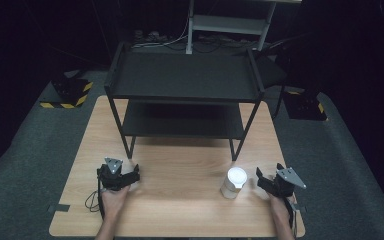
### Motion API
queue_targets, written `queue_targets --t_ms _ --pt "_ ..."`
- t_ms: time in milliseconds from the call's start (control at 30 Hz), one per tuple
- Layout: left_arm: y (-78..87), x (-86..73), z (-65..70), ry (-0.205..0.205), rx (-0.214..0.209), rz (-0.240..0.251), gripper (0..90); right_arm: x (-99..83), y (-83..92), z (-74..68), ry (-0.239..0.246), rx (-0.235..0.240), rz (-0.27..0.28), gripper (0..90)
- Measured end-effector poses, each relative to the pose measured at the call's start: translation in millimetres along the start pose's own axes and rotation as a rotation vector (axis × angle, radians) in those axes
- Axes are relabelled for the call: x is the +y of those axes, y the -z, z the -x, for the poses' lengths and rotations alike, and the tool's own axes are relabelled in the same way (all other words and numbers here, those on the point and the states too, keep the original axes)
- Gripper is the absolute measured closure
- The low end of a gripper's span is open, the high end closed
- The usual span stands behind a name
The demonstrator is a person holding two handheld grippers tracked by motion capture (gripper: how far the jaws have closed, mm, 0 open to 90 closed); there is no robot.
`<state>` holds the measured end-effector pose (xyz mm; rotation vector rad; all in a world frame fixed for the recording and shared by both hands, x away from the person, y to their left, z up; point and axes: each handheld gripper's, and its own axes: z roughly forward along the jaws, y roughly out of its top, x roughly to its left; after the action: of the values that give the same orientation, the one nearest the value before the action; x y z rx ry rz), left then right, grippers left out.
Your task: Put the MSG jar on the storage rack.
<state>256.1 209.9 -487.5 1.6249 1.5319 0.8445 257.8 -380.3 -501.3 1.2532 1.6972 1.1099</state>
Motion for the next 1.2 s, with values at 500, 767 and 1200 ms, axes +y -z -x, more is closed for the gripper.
queue_targets --t_ms 500,767,1200 --pt "-0.6 2.4 -0.7 0.014 -0.001 -0.015 3.5 -6.7 18.8 -4.7 0.028 0.051 0.031 11.5" --pt "-0.6 1.3 -0.6 0.012 0.003 -0.006 3.5 -15.8 52.0 4.7 0.045 0.197 0.034 10.2" --pt "-0.3 1.8 -1.0 0.018 -0.002 -0.011 3.5 -17.3 60.0 6.1 0.047 0.456 0.030 10.2"
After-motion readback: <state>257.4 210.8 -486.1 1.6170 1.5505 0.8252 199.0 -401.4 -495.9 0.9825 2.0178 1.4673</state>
